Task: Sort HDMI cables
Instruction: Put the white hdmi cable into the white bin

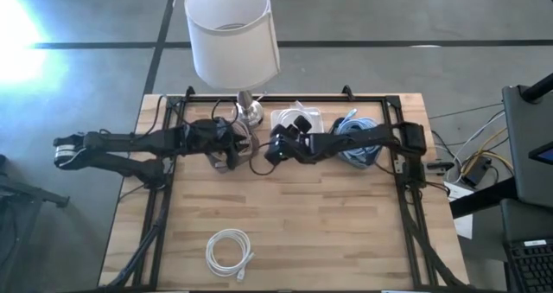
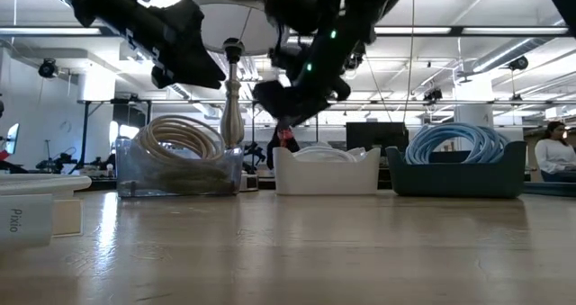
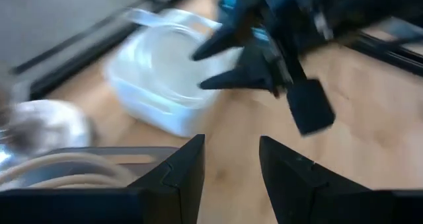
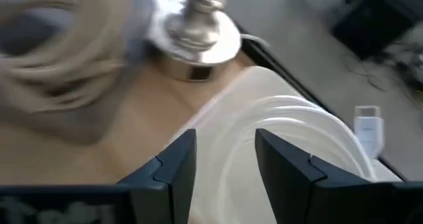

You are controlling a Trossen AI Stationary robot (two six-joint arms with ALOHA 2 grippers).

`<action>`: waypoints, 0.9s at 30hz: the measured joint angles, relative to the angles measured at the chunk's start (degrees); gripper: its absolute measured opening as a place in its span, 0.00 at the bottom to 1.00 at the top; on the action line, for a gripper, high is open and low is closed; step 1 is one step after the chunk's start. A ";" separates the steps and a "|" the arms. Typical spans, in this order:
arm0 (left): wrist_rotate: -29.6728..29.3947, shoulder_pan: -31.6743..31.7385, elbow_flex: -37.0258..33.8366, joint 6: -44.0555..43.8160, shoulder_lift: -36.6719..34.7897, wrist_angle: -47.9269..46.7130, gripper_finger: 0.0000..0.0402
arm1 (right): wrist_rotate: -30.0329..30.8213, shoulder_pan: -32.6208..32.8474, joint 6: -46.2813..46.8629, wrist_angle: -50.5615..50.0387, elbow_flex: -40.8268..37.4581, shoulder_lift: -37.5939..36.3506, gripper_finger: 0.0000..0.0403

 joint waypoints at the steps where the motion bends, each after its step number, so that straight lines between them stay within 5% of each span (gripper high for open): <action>1: 2.00 -0.23 0.00 0.83 0.00 0.02 0.37 | -1.45 0.64 0.00 -1.08 0.45 -0.85 0.37; 10: 17.08 -5.48 -0.03 3.70 0.02 0.04 0.37 | -6.78 7.90 0.13 -12.38 1.22 -12.33 0.33; 18: 21.28 -14.15 -2.31 5.18 0.27 -0.32 0.37 | -6.89 15.54 4.48 -14.63 -2.80 -20.56 0.34; 27: 23.77 -24.97 -6.98 0.88 2.52 1.28 0.37 | -6.78 20.04 7.78 -14.58 -6.39 -21.78 0.32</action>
